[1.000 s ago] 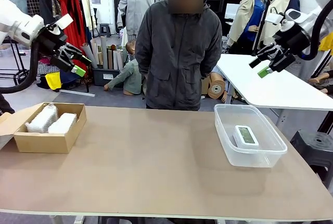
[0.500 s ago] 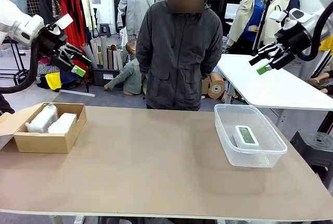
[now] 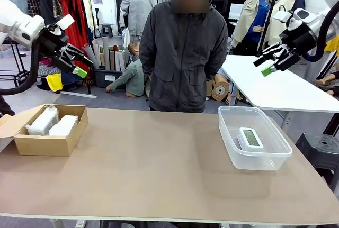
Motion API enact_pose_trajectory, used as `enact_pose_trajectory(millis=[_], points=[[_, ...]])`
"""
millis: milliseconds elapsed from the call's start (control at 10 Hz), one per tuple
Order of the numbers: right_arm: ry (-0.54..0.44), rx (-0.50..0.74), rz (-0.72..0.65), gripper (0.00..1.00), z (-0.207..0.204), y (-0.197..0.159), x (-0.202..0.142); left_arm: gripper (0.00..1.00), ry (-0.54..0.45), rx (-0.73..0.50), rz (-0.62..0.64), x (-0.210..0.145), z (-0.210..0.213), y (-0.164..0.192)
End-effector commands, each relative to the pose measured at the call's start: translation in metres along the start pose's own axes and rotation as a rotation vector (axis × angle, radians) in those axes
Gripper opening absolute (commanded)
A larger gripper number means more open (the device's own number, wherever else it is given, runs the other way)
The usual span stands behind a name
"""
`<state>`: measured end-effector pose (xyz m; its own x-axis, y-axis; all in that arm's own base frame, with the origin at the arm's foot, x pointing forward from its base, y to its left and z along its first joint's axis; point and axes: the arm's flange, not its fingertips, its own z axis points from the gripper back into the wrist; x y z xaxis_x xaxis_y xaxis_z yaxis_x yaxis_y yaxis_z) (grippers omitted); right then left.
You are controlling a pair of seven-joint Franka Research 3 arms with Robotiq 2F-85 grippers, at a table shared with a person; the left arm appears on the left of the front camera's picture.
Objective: Separate and place wrapped and unwrapped clocks.
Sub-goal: If the picked Digital clock is wrapped, place it in the Package Box ; if not, place it in the Organizing box.
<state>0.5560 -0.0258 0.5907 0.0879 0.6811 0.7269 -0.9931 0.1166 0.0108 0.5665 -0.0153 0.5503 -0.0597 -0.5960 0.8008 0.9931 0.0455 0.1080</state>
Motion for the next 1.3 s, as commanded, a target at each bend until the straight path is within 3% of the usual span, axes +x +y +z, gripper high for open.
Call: enact_pose_trajectory(millis=[0, 1200], points=[[0.018, 0.001, 0.027, 1.00, 0.0009, 0.0019, 0.0016, 1.00, 0.007, -0.003, -0.005, 0.0005, 0.0018, -0.0006], [0.018, 0.001, 0.027, 1.00, 0.0009, 0.0019, 0.0016, 1.00, 0.007, -0.003, -0.005, 0.0005, 0.0018, -0.0006]])
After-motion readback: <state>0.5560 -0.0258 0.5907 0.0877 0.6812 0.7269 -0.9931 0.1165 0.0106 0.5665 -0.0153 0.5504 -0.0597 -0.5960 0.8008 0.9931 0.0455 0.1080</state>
